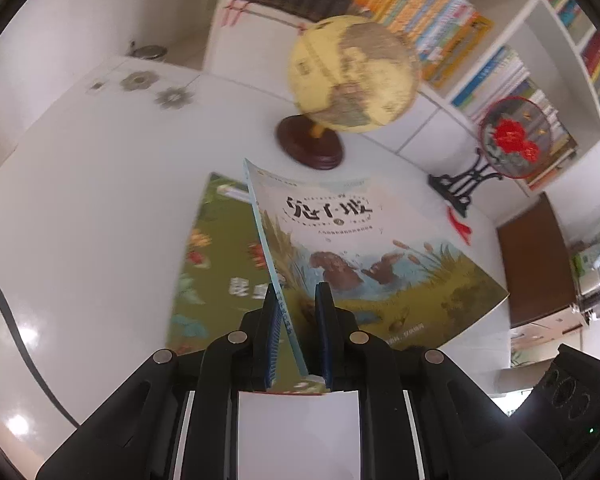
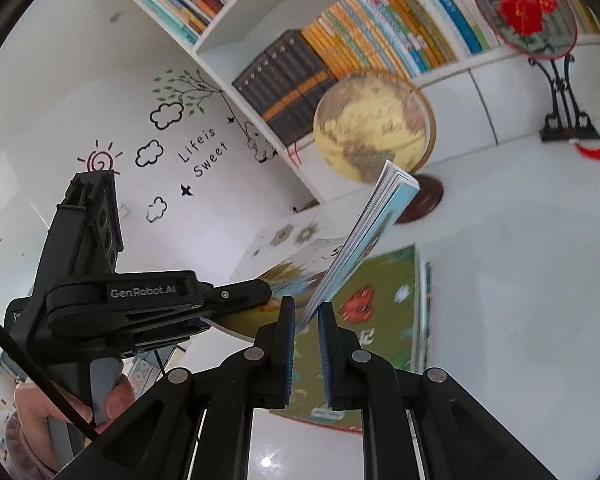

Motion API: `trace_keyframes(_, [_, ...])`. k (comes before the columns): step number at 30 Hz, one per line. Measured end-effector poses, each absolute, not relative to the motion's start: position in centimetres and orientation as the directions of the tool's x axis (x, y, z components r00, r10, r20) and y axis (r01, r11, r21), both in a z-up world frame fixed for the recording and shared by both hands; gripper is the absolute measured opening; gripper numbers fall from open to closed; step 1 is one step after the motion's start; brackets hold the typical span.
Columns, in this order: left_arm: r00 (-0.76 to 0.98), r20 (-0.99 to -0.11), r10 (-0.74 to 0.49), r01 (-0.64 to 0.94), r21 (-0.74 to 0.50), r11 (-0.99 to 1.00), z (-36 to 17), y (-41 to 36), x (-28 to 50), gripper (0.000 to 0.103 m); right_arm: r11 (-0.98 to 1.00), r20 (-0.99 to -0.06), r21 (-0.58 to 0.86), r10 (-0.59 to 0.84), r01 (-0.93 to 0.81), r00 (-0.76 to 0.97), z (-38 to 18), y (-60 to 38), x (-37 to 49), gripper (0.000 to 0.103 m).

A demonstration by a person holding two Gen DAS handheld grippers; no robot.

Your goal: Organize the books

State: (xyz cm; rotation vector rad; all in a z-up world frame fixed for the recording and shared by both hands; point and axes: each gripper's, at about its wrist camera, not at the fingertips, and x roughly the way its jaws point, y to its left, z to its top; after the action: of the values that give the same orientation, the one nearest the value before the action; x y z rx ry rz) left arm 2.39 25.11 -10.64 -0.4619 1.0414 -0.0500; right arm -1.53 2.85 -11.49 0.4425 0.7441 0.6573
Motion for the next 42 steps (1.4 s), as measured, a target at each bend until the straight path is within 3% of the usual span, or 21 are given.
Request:
trace_keyframes(17, [0.427,-0.867,-0.257,-0.275,-0.395,0.876,-16.1,29.1,1.5,0.013,0.663,-0.562,0.718,0.732,-0.213,0.385,-18.3,6.4,-1.2,0.012])
trace_keyframes(32, [0.328,-0.919,-0.220,-0.296,-0.321,0.900,-19.0,28.8,1.2,0.021,0.685,-0.642,0.723,0.715,-0.090,0.276,-22.3,7.2,-1.3,0.012])
trace_keyframes(37, [0.286,-0.931,-0.229,-0.308,-0.315,0.898,-19.5,29.1,1.5,0.030,0.686,-0.657,0.726,0.712,-0.043,0.249,-22.7,7.1,-0.8,0.015])
trace_keyframes(39, [0.269,-0.937,-0.224,-0.309,-0.305,0.901,-19.6,29.1,1.7,0.041,0.684,-0.657,0.729,0.713,-0.036,0.242,-22.8,7.0,-0.7,0.017])
trace_keyframes(40, [0.259,-0.941,-0.217,-0.311,-0.294,0.904,-19.6,29.1,1.8,0.051,0.684,-0.659,0.729,0.715,-0.037,0.235,-22.8,7.1,-0.7,0.018])
trace_keyframes(42, [0.260,-0.942,-0.212,-0.310,-0.289,0.906,-19.5,29.0,1.7,0.059,0.687,-0.668,0.726,0.714,-0.030,0.207,-22.7,7.4,-0.8,0.024])
